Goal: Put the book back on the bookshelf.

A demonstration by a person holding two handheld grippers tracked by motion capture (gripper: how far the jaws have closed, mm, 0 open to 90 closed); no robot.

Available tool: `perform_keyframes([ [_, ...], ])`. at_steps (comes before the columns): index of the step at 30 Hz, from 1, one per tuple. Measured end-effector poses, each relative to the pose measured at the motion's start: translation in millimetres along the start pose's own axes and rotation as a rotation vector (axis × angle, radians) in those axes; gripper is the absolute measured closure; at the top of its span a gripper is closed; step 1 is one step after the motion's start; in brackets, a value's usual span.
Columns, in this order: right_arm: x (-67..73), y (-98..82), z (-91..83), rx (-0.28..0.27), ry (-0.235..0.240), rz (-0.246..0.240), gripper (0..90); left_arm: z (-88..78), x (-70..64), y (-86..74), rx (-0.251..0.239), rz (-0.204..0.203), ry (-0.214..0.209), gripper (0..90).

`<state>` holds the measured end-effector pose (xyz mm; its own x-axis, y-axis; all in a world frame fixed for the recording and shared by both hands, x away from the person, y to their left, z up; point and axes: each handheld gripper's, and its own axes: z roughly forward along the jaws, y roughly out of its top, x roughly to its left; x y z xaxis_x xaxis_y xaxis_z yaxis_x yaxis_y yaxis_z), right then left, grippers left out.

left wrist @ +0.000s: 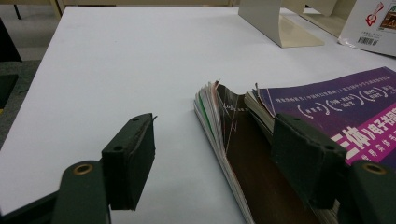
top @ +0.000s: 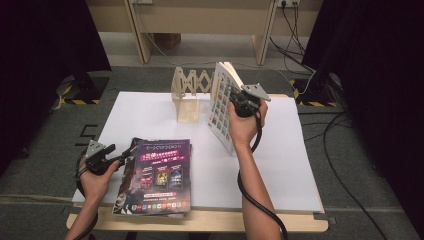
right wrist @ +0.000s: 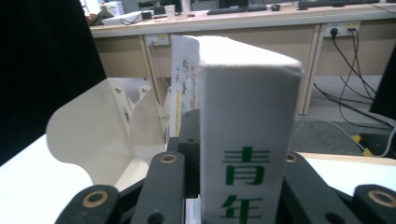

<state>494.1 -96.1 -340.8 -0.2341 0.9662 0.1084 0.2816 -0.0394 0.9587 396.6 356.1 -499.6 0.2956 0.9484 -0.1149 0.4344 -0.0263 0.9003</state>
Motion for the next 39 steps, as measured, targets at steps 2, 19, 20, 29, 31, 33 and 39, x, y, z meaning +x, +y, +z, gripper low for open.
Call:
perform_keyframes([
  [2, 1.2, 1.7, -1.3, -0.007, 0.007, 0.006, 74.8, 0.0, 0.0, -0.1, -0.003, -0.003, 0.001, 29.8],
  [19, 5.7, 11.3, 1.1, -0.060, 0.002, 0.035, 74.8, 0.3, -0.2, 0.0, 0.000, 0.002, 0.000, 29.9],
  [20, 6.0, 12.0, 2.3, -0.066, 0.001, 0.028, 74.8, 0.3, -0.6, -0.1, 0.000, 0.002, 0.003, 29.9],
  [29, 9.2, 18.1, 8.7, -0.072, -0.007, 0.020, 74.7, 0.1, -0.5, -0.2, -0.004, 0.001, 0.001, 29.9],
  [31, 9.3, 19.3, 10.7, -0.076, -0.007, 0.020, 74.7, -0.1, -0.3, -0.3, -0.006, 0.001, 0.002, 29.9],
  [33, 9.6, 20.6, 12.7, -0.078, -0.008, 0.023, 74.7, -0.1, -0.2, -0.4, -0.007, -0.001, 0.001, 29.9],
  [39, 13.2, 24.9, 18.0, -0.083, -0.014, 0.010, 74.7, 0.3, -0.7, -0.3, -0.005, 0.001, 0.002, 30.0],
])
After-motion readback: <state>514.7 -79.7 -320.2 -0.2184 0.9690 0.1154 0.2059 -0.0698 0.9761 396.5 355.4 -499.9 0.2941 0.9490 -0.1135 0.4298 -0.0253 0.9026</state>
